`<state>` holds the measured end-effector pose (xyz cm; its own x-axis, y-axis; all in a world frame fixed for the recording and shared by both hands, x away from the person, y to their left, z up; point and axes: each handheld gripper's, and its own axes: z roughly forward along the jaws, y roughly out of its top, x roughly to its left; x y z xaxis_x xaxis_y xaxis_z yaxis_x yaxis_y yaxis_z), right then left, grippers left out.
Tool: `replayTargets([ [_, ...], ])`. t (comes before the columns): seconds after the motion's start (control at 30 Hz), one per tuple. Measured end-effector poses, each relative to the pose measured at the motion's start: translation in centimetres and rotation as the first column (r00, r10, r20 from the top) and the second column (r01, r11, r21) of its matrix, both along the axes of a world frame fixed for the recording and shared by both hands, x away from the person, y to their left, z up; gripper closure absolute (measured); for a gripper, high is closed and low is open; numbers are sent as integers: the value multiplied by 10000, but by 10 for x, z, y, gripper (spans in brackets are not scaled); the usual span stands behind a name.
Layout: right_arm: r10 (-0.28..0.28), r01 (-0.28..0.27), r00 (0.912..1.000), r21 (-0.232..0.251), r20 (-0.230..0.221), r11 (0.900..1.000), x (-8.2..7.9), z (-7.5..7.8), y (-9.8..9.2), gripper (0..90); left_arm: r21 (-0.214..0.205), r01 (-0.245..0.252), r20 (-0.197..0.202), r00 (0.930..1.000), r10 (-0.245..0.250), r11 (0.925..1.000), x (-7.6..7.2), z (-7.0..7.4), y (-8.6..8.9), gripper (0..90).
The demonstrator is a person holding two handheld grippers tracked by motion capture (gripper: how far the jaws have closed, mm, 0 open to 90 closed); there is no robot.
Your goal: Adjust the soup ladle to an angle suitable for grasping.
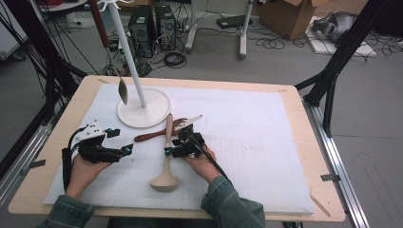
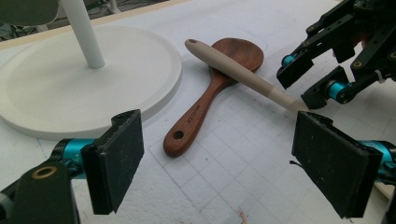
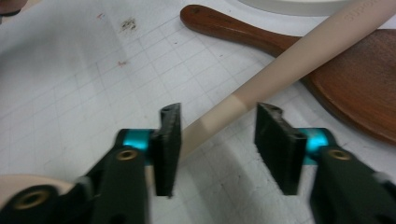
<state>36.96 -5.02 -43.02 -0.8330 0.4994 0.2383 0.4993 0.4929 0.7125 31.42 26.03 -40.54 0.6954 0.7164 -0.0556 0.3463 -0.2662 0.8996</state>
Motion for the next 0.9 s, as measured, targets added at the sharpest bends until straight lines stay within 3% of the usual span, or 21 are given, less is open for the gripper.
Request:
replayTargets([
  [0.17,-220,222,9990,52,-395,9997,1,-4,4,389,-7,-22,-15,10000,22,10000,0,0,0,172],
  [0.4,-230,219,9986,-243,-470,9995,2,-9,14,363,-1,3,-23,10000,-3,10000,0,0,0,172],
  [0.7,-361,341,9987,-552,-359,9979,2,-10,23,385,-12,77,-55,10000,-77,10000,0,-1,-1,172],
  [0.9,-475,456,9973,-346,-558,9984,4,-10,20,422,21,89,-76,9999,-89,10000,0,-1,-1,173],
])
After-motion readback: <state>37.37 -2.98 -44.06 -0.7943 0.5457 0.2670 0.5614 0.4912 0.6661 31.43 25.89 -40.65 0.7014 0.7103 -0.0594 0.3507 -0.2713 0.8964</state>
